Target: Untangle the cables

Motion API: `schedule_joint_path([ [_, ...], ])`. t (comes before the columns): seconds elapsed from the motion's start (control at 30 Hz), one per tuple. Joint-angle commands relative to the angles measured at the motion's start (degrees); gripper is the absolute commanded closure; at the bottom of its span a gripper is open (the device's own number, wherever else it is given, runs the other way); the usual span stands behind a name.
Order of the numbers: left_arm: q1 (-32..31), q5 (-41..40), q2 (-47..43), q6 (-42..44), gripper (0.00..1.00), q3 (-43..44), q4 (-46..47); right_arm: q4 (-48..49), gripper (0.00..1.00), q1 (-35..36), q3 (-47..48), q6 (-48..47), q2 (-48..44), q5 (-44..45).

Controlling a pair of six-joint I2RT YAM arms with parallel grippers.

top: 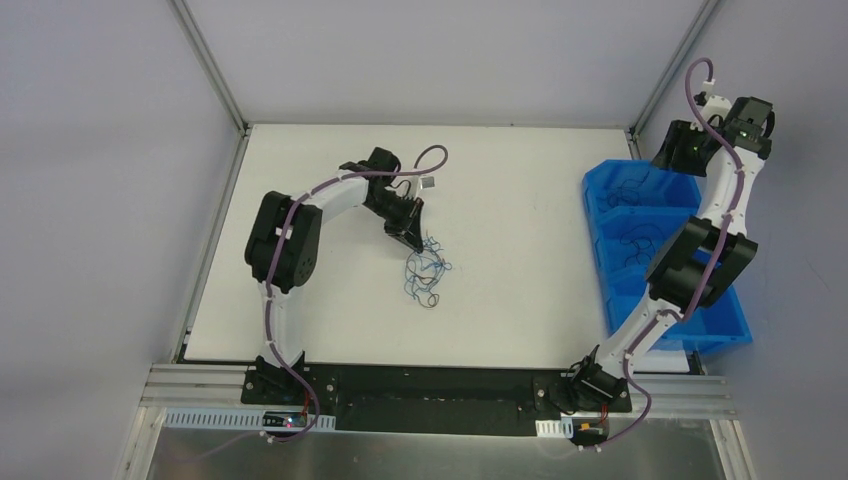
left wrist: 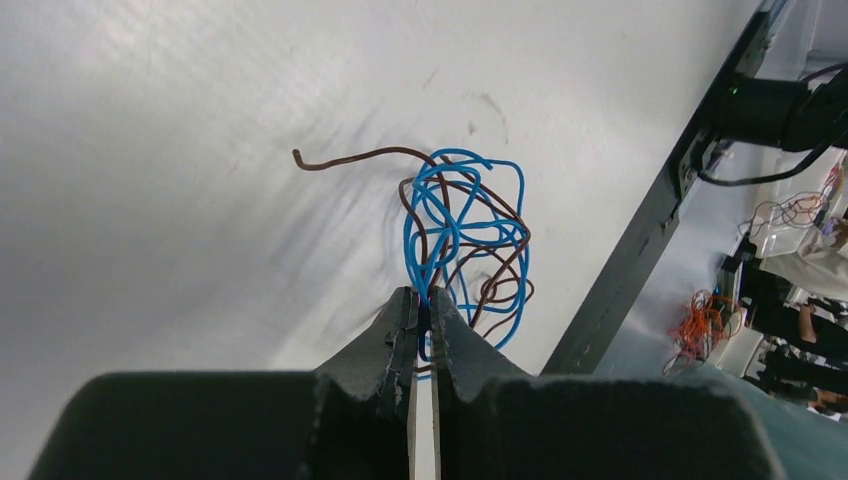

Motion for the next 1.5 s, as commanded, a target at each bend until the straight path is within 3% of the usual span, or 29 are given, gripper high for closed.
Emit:
schedule_joint_path([
  [0.0, -1.18, 4.07, 1.21, -10.04, 1.0, 1.83, 7.96, -5.64, 0.41, 0.25, 3.0, 0.82, -5.79, -3.1],
  [0.1, -0.98, 4.89, 0.46, -15.63, 1.0, -0.27, 12.87, -7.11, 0.33, 1.48, 2.41, 4.01, -8.8, -7.23],
  [0.2, -0.05, 6.59, -0.73, -28.78, 1.0, -6.86, 26.6, -7.9, 0.31, 5.33, -3.79, 8.69, -12.82, -12.76],
  [0.33, 0.84, 6.18, -1.0, -44.52, 1.0, -14.69, 41.52, -6.92, 0.29, 16.86, -17.47, 10.69, -18.99, -14.42],
  [0.57, 2.09, 1.55, -0.05, -60.41, 1.0, -23.5, 52.04, -3.41, 0.31, 33.85, -30.93, 16.51, -19.6, -16.31],
  [0.73, 2.05, 0.12, 0.04, -62.39, 1.0, -25.41, 52.09, 4.49, 0.34, 45.34, -39.41, 23.44, -19.26, -14.03],
  [0.93, 2.06, -1.06, -1.73, -60.71, 1.0, -27.66, 50.69, 11.58, 0.39, 56.34, -45.22, 25.06, -18.69, -8.42],
  [1.17, 2.07, -1.17, -3.43, -57.62, 1.0, -27.77, 48.55, 13.2, 0.44, 61.05, -46.27, 21.71, -12.46, -0.73],
  [1.33, 2.08, -0.85, -3.8, -55.23, 1.0, -27.12, 47.08, 14.21, 0.46, 62.29, -49.11, 21.4, -11.44, -1.78],
  [1.4, 2.15, -0.92, -3.94, -54.41, 1.0, -26.92, 46.26, 13.58, 0.59, 62.35, -49.84, 20.94, -11.4, -3.3],
  [1.47, 2.56, -0.85, -4.2, -53.35, 1.0, -26.81, 45.08, 12.2, 0.84, 62.29, -50.02, 18.92, -11.92, -3.52],
])
